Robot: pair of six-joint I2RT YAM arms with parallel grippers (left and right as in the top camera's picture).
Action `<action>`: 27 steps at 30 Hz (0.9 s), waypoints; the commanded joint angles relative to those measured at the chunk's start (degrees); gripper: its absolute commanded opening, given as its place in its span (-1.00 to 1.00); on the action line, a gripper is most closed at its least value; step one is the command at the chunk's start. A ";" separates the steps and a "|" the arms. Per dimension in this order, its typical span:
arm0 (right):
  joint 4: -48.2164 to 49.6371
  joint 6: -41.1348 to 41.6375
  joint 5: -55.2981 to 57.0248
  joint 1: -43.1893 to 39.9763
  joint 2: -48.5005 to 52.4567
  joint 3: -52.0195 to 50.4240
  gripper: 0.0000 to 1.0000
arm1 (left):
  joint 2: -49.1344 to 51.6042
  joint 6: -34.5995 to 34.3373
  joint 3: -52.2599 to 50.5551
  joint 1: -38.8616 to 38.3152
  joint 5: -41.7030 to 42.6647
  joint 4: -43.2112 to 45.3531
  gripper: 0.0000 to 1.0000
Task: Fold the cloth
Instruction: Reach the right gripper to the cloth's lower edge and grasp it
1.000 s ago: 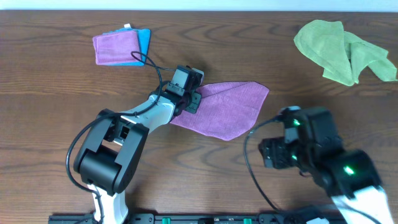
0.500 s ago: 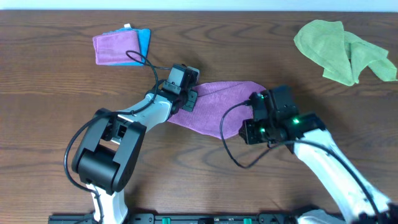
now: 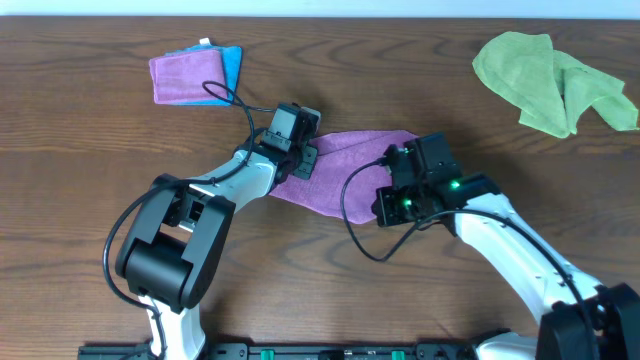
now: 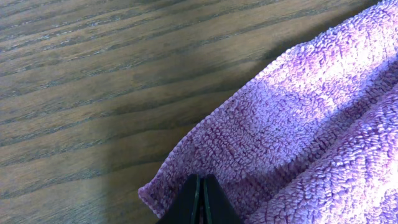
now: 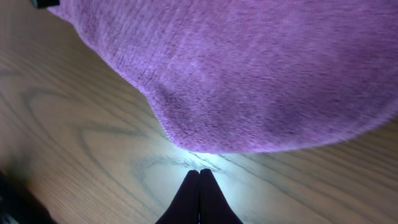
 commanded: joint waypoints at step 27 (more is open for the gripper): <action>7.87 0.09 0.63 2.14 15.17 -0.24 -0.97 | 0.85 -0.33 1.05 0.46 0.92 0.11 -0.89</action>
